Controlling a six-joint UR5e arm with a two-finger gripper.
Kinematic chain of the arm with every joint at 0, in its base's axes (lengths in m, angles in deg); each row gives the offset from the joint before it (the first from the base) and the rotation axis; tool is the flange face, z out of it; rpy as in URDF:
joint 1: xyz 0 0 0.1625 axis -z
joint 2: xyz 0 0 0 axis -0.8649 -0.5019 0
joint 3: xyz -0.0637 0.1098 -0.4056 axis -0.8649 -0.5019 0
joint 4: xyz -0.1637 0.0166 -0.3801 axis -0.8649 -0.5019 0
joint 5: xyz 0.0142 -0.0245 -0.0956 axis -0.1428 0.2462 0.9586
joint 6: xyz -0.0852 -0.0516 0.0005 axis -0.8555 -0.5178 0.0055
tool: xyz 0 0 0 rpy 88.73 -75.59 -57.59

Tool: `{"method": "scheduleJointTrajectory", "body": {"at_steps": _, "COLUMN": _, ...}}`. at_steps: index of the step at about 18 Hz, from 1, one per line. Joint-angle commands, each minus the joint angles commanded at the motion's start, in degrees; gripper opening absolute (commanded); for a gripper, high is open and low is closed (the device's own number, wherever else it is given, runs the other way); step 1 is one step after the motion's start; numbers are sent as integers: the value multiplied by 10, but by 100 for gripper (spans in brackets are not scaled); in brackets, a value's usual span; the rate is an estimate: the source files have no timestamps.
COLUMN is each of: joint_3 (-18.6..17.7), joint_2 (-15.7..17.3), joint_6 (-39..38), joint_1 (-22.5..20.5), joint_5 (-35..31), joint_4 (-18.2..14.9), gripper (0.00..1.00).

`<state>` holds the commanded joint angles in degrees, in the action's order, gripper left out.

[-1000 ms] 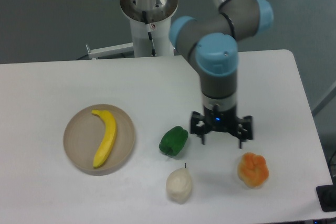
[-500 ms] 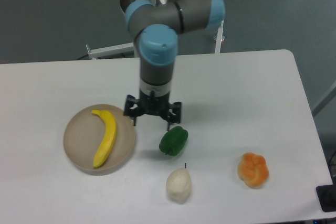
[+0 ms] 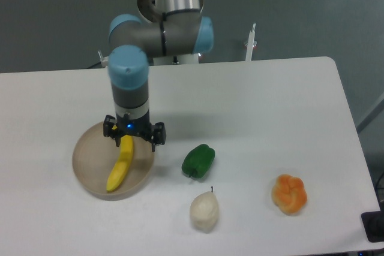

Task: Pick up the banana from the plate
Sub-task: 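Move the open gripper over the banana on the plate, then lower the gripper onto the banana and close it around the banana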

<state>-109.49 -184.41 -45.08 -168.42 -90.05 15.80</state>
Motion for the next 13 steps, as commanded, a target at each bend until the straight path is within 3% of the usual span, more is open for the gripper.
{"method": "scheduleJointTrajectory", "body": {"at_steps": 5, "joint_3": 7, "joint_2": -31, "joint_6": -10, "joint_1": 8, "joint_5": -1, "joint_4": 11, "gripper": 100}}
{"method": "scheduleJointTrajectory", "body": {"at_steps": 13, "joint_3": -2, "joint_2": -36, "joint_6": -10, "joint_1": 19, "joint_5": -1, "joint_4": 18, "gripper": 100}}
